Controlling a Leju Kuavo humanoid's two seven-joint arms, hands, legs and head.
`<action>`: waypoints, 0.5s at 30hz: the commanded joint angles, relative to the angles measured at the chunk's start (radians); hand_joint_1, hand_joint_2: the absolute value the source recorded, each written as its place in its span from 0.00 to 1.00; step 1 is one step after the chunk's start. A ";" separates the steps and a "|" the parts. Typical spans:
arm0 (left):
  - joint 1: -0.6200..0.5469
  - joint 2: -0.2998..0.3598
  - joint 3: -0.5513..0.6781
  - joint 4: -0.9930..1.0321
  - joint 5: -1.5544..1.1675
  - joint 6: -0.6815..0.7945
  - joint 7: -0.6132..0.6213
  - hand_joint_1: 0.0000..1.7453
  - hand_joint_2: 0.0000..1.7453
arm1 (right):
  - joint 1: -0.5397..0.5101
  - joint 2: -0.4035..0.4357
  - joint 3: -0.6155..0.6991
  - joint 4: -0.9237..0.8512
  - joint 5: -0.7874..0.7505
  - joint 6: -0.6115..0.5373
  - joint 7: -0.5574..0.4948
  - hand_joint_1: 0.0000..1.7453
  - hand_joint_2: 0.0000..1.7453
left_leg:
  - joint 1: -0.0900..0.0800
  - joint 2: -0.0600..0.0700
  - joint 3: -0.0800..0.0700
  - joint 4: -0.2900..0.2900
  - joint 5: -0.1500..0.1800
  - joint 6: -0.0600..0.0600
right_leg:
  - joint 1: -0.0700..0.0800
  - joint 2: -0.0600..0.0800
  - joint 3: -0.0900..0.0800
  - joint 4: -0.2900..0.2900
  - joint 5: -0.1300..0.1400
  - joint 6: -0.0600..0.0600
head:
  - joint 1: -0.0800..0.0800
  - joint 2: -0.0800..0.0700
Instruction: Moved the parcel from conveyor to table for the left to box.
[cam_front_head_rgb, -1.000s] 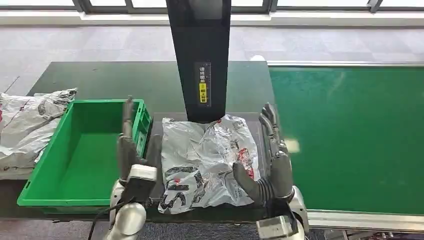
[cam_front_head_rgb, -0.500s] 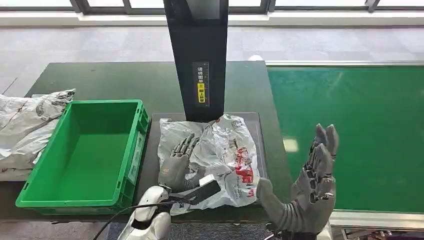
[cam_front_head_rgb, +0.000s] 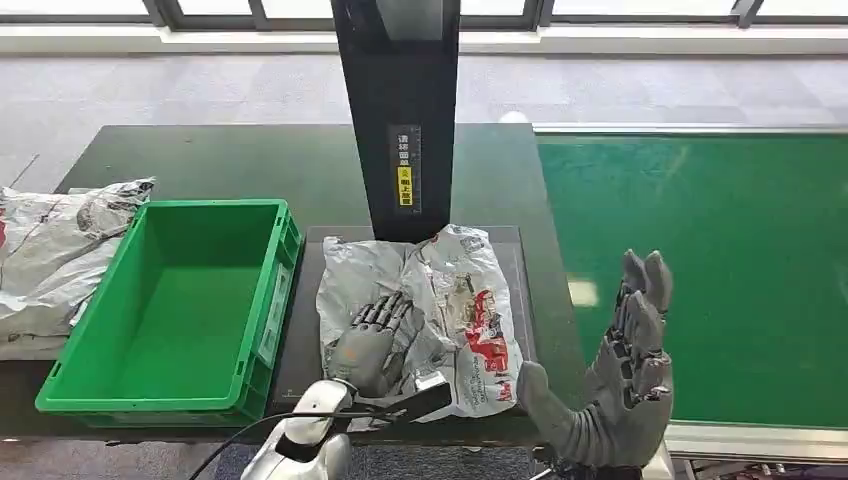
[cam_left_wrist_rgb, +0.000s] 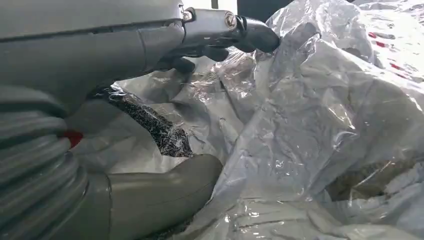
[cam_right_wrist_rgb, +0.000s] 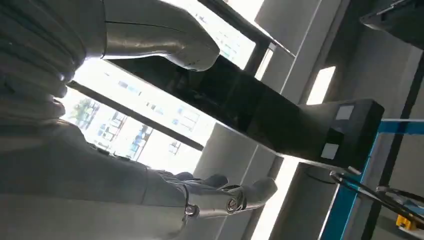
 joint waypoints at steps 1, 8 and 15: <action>0.001 0.042 -0.043 0.115 -0.006 -0.042 -0.042 1.00 1.00 | -0.015 -0.036 0.104 -0.050 0.003 0.017 -0.035 0.00 1.00 | 0.000 0.003 -0.001 -0.001 0.001 0.000 | 0.000 0.002 -0.001 -0.001 0.002 0.000 | 0.000 0.000; 0.012 0.055 -0.059 0.122 -0.012 -0.083 -0.096 1.00 1.00 | -0.023 -0.020 0.078 -0.042 -0.009 0.043 -0.035 0.00 1.00 | -0.001 0.002 -0.001 -0.002 -0.001 0.002 | -0.003 0.001 0.007 -0.002 -0.001 0.001 | 0.000 0.000; -0.034 0.039 -0.059 0.159 -0.025 -0.075 -0.127 1.00 1.00 | -0.002 0.015 0.041 -0.059 0.015 0.065 -0.035 0.00 1.00 | 0.000 -0.003 0.007 -0.002 0.000 0.003 | -0.002 -0.002 0.009 -0.003 -0.001 0.002 | 0.000 0.000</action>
